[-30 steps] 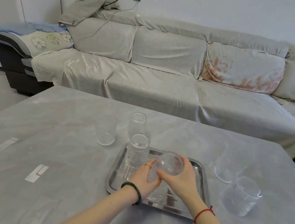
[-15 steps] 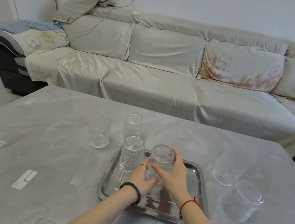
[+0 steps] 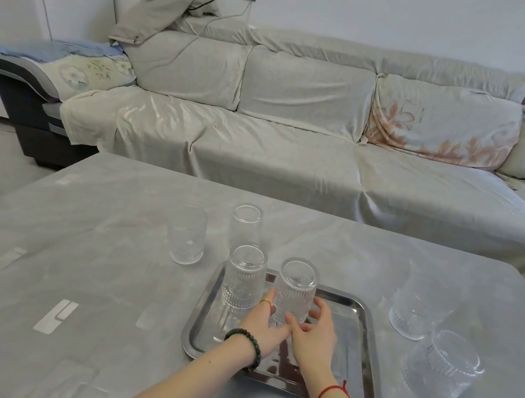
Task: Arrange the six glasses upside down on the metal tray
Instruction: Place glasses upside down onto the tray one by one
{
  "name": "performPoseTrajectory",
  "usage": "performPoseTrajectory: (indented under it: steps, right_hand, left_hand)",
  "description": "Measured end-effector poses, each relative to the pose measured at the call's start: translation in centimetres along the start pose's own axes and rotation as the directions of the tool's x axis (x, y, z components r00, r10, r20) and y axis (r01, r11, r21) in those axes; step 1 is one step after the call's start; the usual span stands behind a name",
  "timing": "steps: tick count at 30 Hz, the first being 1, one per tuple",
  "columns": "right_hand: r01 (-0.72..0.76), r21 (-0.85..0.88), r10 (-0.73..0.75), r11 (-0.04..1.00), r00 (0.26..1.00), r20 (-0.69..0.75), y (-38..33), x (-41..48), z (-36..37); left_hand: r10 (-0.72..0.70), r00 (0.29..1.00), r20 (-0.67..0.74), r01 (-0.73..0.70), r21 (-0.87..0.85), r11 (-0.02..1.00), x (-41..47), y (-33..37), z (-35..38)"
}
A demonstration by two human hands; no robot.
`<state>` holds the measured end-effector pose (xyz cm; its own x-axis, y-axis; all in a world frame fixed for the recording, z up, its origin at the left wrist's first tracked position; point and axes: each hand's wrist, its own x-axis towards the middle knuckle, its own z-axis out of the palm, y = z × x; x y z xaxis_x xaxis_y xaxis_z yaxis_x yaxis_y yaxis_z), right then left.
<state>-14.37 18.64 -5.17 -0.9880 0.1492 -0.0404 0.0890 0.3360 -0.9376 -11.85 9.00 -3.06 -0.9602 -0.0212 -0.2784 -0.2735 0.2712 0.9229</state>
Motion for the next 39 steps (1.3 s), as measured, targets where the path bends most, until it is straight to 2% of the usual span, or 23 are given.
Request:
performPoseTrajectory:
  steps: [8, 11, 13, 16, 20, 23, 25, 29, 33, 39]
  right_hand:
    - [-0.021, 0.027, 0.021, 0.999, 1.0, 0.001, -0.3, 0.0, -0.2]
    - [-0.024, 0.06, 0.027, 0.998, 0.998, -0.056, -0.6, -1.1, 0.0]
    - [0.05, 0.111, -0.042, 0.993, 0.997, -0.071, -1.0, -2.1, 0.4]
    - [0.204, 0.133, -0.215, 0.97, 0.974, 0.073, -2.2, -4.2, 1.8]
    - [0.224, 0.155, -0.264, 0.962, 0.906, 0.331, -4.3, -5.3, 5.1]
    - [0.203, 0.103, -0.228, 0.974, 0.857, 0.463, -5.4, -5.2, 7.7]
    - [0.171, 0.099, -0.198, 0.98, 0.847, 0.493, -5.8, -4.9, 9.0]
    - [0.09, 0.108, -0.134, 0.99, 0.838, 0.53, -6.3, -3.7, 10.5]
    - [0.035, 0.129, -0.098, 0.991, 0.847, 0.523, -6.4, -2.5, 12.1]
    - [0.008, 0.122, -0.071, 0.993, 0.847, 0.526, -6.3, -1.6, 14.2]
  left_hand:
    - [0.006, 1.0, 0.03, -0.006, -0.003, 1.0, 0.3, -0.1, -0.4]
    - [0.084, 0.996, 0.005, -0.084, -0.019, 0.996, -0.5, -0.5, -1.3]
    - [0.166, 0.983, -0.072, -0.169, -0.03, 0.985, -1.3, -0.9, -2.8]
    - [0.239, 0.95, -0.199, -0.263, -0.105, 0.959, -2.3, -1.3, -6.2]
    - [0.198, 0.88, -0.431, -0.296, -0.173, 0.939, -2.1, -1.6, -11.4]
    - [0.174, 0.803, -0.569, -0.26, -0.073, 0.963, -1.1, -1.4, -14.9]
    - [0.12, 0.783, -0.61, -0.189, -0.048, 0.981, 0.0, -1.3, -16.7]
    - [-0.004, 0.832, -0.555, -0.038, -0.063, 0.997, 2.4, -1.7, -19.0]
    - [-0.038, 0.885, -0.464, -0.016, -0.112, 0.994, 4.9, -2.0, -18.8]
    - [-0.031, 0.845, -0.534, -0.035, -0.113, 0.993, 7.3, -2.4, -18.3]
